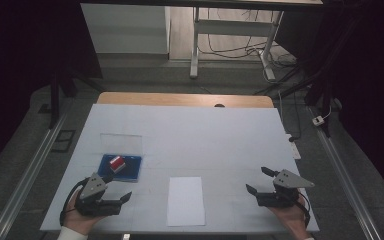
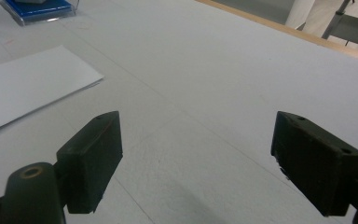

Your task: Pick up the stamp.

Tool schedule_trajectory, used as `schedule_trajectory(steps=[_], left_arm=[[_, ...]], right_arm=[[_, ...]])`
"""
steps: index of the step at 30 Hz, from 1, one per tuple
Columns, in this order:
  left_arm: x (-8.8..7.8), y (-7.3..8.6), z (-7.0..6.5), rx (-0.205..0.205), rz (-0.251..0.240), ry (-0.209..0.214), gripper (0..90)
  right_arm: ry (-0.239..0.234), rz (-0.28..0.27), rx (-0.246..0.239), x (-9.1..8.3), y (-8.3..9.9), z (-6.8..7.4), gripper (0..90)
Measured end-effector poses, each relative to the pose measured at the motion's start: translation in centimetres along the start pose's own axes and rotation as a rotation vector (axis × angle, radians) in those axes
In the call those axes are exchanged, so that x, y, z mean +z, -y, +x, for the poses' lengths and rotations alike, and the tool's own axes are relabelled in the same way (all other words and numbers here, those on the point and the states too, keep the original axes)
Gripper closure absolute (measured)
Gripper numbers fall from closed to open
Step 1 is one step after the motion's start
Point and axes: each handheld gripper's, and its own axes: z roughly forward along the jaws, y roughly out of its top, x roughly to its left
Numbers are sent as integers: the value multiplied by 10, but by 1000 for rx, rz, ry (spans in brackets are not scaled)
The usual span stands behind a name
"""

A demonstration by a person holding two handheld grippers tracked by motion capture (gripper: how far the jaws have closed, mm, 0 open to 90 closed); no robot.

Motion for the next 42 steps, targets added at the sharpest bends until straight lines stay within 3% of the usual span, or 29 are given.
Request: schedule_trajectory(steps=[21, 30, 42], left_arm=[[-12, 6, -1, 13, -10, -38, 169], [-20, -5, 6, 17, -34, -66, 190], [-21, -18, 18, 34, -1, -78, 210]], right_arm=[[-13, 35, -9, 9, -2, 4, 205], [-12, 37, 0, 9, 0, 4, 208], [-12, 50, -4, 12, 1, 4, 206]])
